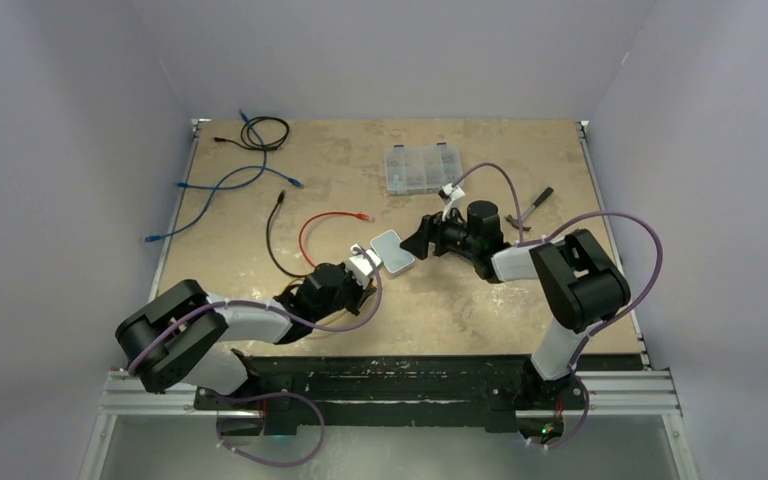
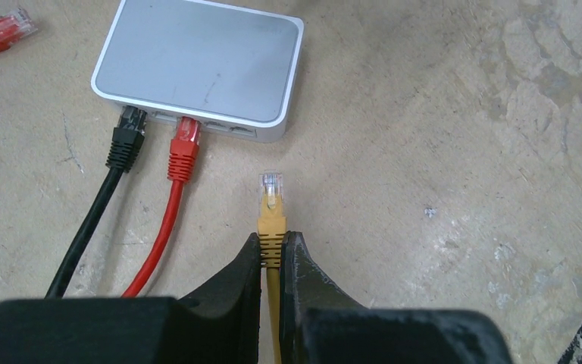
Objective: Insert the plug into the switch port
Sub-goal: Insert the connector into the switch port.
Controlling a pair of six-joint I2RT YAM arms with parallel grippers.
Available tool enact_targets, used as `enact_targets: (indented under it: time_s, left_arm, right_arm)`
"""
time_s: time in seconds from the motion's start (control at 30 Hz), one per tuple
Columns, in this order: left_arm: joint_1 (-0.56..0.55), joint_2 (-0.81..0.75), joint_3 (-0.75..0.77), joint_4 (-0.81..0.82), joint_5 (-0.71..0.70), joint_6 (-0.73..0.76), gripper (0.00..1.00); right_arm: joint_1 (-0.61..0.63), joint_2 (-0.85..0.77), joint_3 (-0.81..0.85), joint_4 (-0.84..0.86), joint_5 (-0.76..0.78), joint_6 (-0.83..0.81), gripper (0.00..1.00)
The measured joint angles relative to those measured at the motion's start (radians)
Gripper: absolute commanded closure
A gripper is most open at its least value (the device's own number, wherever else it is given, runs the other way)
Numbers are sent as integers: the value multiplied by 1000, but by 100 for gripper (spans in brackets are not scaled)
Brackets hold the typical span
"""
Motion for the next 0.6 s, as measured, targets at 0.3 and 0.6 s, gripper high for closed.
enact_targets:
  time_s: [0.3,0.6]
  left_arm:
    - [0,75,-2,109,-56,7,100]
    - [0,153,13,128,-66,53,100]
  right_arm:
    - [0,58,34,0,-45,-5,25]
    - [0,159,97,3,-132,-27,27]
